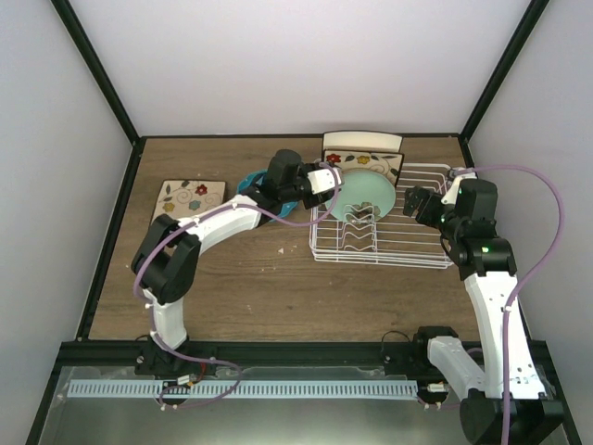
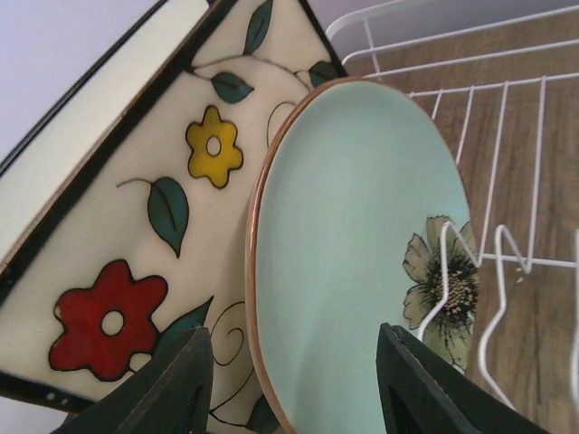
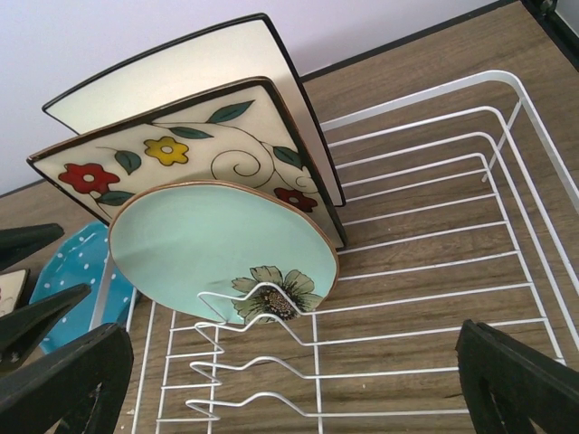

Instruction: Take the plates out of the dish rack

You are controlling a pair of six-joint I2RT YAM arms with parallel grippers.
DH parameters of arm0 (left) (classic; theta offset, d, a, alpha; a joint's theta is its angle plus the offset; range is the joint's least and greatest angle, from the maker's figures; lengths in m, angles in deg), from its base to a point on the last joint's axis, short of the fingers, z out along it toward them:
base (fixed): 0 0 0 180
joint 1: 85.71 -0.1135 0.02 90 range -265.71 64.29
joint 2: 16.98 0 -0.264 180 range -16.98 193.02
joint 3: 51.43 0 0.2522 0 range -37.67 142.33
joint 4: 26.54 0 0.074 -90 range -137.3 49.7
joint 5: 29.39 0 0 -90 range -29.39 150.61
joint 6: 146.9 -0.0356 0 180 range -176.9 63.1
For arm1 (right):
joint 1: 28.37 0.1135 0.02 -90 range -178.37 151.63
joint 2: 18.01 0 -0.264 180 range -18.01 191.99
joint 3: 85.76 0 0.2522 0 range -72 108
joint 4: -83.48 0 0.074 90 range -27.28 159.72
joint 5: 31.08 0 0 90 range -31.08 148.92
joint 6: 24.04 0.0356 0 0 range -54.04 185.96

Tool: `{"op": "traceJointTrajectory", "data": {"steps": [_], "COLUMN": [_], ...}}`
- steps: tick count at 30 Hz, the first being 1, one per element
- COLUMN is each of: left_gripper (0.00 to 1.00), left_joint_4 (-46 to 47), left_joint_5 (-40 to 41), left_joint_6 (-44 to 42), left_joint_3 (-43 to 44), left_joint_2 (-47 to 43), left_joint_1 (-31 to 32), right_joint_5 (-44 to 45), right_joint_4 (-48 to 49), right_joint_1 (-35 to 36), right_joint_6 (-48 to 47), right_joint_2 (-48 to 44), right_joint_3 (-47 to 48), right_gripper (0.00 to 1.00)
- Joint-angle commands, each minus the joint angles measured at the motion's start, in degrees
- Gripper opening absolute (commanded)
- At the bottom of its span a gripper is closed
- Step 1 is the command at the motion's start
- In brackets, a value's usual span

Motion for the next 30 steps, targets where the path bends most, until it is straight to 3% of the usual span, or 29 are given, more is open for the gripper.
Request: {"op": "traceJointTrajectory", "data": {"steps": [1, 8, 21, 30], "left_gripper": [0.51, 0.5, 0.04, 0.04], "left_joint_4": [4.3, 5.9, 5.4, 4.2], "left_joint_5": [2.9, 4.6, 6.0, 5.7], "left_joint_6": [-1.1, 0.2, 2.9, 5.1], "left_joint_3": [2.6, 5.6, 9.7, 10.2], "left_joint_2": [3.1, 7.4, 11.3, 5.3], "left_joint_1": [0.5, 0.7, 1.2, 1.2], "right_joint_5": [1.2, 1.8, 3.9, 3.5], "right_joint_4": [-0.7, -0.5, 0.0, 1.2], "right_joint_1": [0.4, 0.5, 0.4, 0.4], "right_joint_6": [-2.2, -4.3, -7.7, -6.7], "right_joint_2": [0.2, 2.0, 4.0, 3.6], "right_joint_3": [1.8, 2.5, 3.5, 2.4], "right_gripper": [1.0, 1.0, 1.0, 1.0]}}
